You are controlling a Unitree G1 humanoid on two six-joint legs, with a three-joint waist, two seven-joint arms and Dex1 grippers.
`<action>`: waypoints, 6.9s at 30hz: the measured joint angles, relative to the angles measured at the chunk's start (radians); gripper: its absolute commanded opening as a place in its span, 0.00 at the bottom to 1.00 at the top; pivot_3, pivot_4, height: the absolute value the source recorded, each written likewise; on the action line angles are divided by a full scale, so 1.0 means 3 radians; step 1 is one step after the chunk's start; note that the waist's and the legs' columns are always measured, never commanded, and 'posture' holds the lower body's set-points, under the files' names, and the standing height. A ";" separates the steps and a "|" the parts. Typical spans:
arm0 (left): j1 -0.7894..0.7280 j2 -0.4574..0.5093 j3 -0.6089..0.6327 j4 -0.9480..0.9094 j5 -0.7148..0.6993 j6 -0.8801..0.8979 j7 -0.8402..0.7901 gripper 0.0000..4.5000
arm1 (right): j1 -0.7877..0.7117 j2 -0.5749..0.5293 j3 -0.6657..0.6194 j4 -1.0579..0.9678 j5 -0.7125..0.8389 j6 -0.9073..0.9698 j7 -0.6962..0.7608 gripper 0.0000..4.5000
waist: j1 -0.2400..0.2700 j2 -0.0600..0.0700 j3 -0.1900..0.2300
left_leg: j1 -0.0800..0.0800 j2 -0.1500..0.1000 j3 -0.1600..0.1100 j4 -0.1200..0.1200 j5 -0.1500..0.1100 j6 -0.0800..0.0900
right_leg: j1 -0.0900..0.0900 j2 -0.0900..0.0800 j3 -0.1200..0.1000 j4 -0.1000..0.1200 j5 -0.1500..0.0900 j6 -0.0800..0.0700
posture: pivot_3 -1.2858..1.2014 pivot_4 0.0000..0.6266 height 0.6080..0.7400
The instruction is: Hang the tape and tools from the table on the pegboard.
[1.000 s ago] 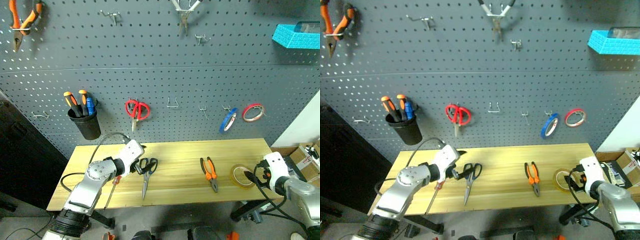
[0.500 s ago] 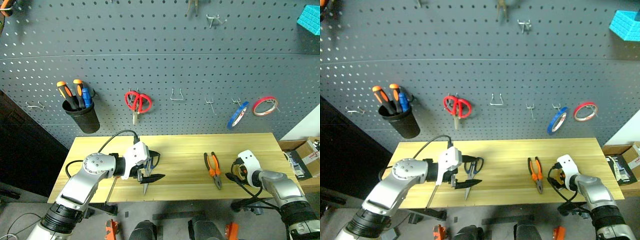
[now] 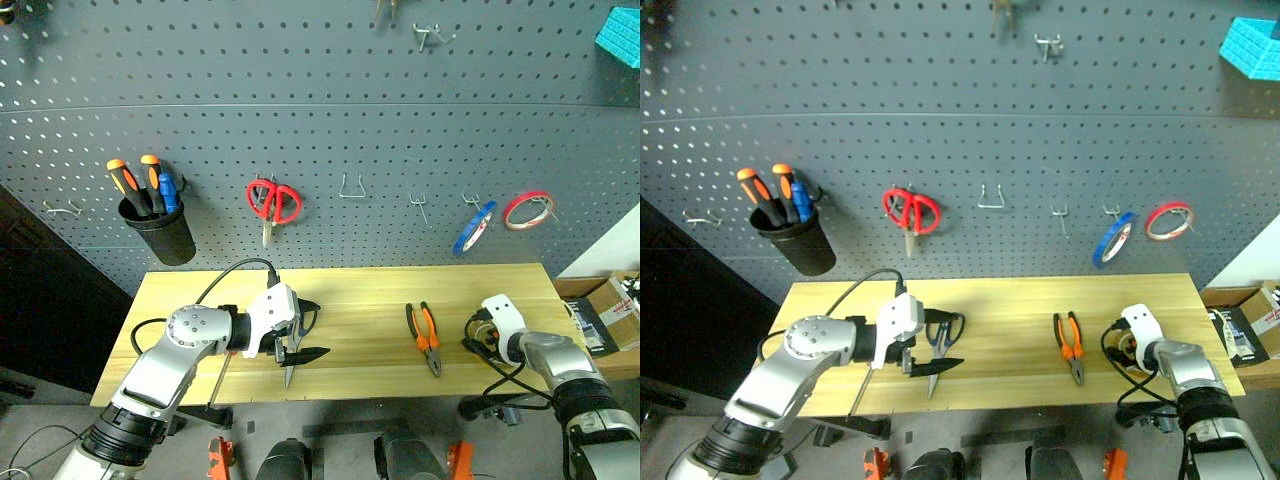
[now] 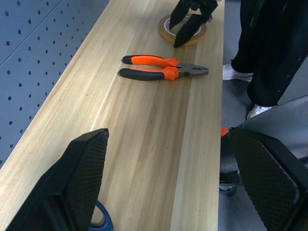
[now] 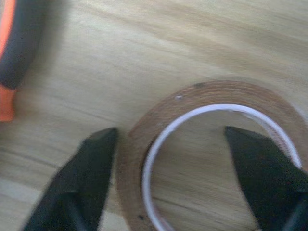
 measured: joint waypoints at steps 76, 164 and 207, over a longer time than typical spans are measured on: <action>-0.0306 -0.0227 0.0435 0.0923 -0.0034 -0.1032 0.0020 0.94 | 0.0728 0.1795 -0.0106 -0.2683 -0.0749 0.1234 -0.1287 1.00 | -0.0001 0.0018 -0.0108 | -0.0048 0.0002 -0.0009 0.0043 -0.0001 -0.0006 | -0.0044 0.0009 0.0000 0.0016 0.0027 0.0004 | 0.48 0.16 1.00; 0.0138 -0.0485 0.1038 0.0157 -0.0811 -0.0204 0.0776 0.94 | -0.2256 0.2208 0.0210 0.0789 -0.0745 -0.3083 -0.2524 0.67 | 0.0022 0.0037 -0.0144 | -0.0052 0.0007 0.0003 0.0042 0.0011 -0.0006 | -0.0079 0.0021 0.0014 0.0062 0.0031 -0.0004 | 0.54 0.24 1.00; 0.0012 -0.0971 0.0265 0.0549 0.0144 0.1922 0.2428 0.94 | 0.0359 0.0783 0.0472 -0.4313 0.0986 0.1839 -0.0477 1.00 | 0.0082 0.0037 -0.0038 | -0.0088 0.0005 -0.0030 0.0035 0.0008 -0.0008 | -0.0078 0.0017 -0.0010 0.0010 0.0030 -0.0003 | 0.48 0.29 1.00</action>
